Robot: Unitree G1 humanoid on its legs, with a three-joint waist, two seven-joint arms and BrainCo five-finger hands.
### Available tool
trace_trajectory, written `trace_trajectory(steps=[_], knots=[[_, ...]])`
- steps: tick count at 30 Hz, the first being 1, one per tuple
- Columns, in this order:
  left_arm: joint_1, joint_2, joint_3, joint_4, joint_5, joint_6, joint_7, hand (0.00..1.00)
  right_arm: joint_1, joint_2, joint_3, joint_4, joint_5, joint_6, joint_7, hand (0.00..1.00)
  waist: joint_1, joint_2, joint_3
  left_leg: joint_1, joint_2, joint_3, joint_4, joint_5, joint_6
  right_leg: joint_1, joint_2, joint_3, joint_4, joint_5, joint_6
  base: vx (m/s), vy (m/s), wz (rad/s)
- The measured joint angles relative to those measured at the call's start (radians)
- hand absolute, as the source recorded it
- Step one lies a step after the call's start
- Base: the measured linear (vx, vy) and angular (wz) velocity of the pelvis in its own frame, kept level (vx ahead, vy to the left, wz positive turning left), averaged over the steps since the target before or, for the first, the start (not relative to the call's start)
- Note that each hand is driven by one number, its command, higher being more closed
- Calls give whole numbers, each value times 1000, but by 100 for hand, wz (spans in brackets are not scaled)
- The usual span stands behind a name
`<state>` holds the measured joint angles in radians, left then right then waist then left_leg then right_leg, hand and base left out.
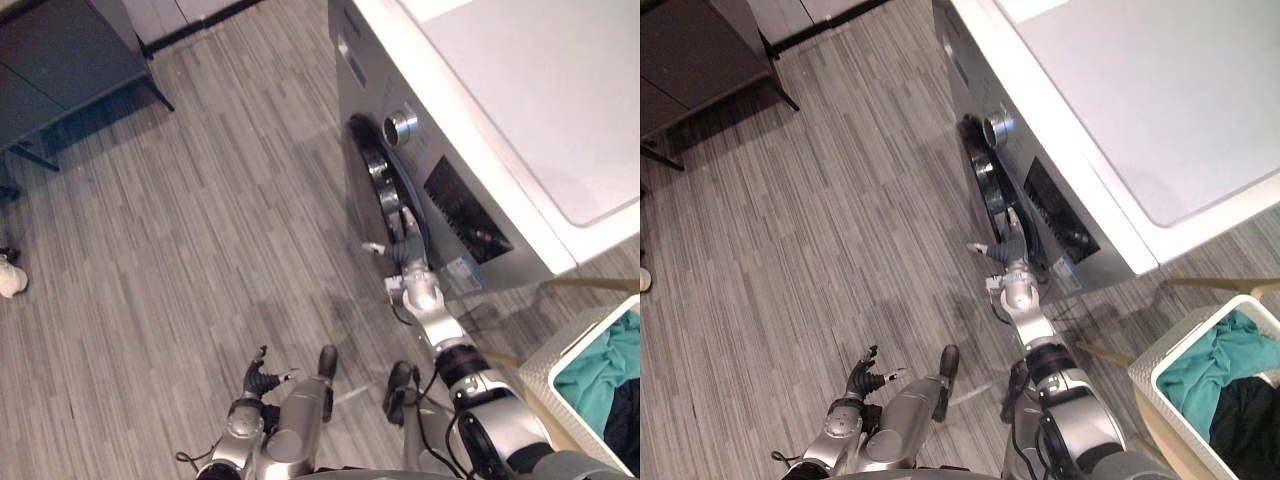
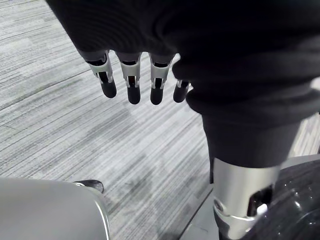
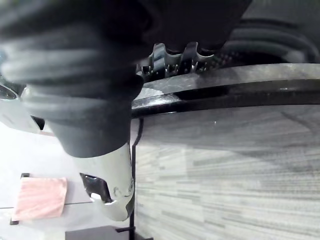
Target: Pick up the laundry basket with both hands and put the clothes into the washing machine.
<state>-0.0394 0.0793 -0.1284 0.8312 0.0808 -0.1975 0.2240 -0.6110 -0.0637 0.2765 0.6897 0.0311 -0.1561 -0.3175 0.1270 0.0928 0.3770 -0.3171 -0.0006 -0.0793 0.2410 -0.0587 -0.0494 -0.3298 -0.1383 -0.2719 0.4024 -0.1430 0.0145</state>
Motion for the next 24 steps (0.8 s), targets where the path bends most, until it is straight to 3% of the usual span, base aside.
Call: trace_trajectory(steps=[3,7,8,10,13,17,19,24], knots=[[-20,-6,-7,-10,-2,-4,10,0,-27,61,79,0,36,8,0,0,22,0,2,-14,2,-16,-1,-1,-8,-6,0,-16,13,-3,-4,-178,-55,15],[-43,-11,-66,-111,-10,-9,22,0,-154,195,208,-17,61,0,51,0,86,2,1,-53,0,-99,-2,13,-29,2,-16,-130,35,-31,-27,-34,-87,81],[-64,-32,-79,-130,-10,-10,21,0,-199,192,238,-90,73,-29,77,0,115,15,2,-56,0,-123,-2,34,-35,27,-34,-202,53,-61,-28,41,-116,150],[-65,-40,-88,-147,-10,-14,21,0,-240,191,229,-134,79,-54,81,0,144,15,2,-60,-11,-143,1,56,-34,46,-61,-253,87,-96,-21,44,-75,126],[-50,-38,-97,-159,-11,-16,18,0,-335,193,188,-136,98,-62,75,0,165,14,2,-73,-29,-160,2,67,-35,52,-90,-284,122,-129,-7,60,-68,71],[-54,-39,-98,-167,-31,-16,18,0,-339,193,160,-195,116,-61,49,0,154,12,3,-76,-25,-127,3,67,-35,41,-89,-264,108,-126,-7,20,1,-20],[-83,-38,-96,-207,-31,-16,21,0,-280,189,173,-302,117,-64,37,0,145,-2,7,-77,-3,-88,3,67,-35,24,-67,-225,88,-107,-13,-25,-27,-53],[-241,-14,-98,-223,-30,-14,48,0,-28,105,303,-432,100,-80,78,0,71,-45,13,-88,70,9,2,66,-34,-15,25,-109,-8,-10,-33,-74,-30,-84]])
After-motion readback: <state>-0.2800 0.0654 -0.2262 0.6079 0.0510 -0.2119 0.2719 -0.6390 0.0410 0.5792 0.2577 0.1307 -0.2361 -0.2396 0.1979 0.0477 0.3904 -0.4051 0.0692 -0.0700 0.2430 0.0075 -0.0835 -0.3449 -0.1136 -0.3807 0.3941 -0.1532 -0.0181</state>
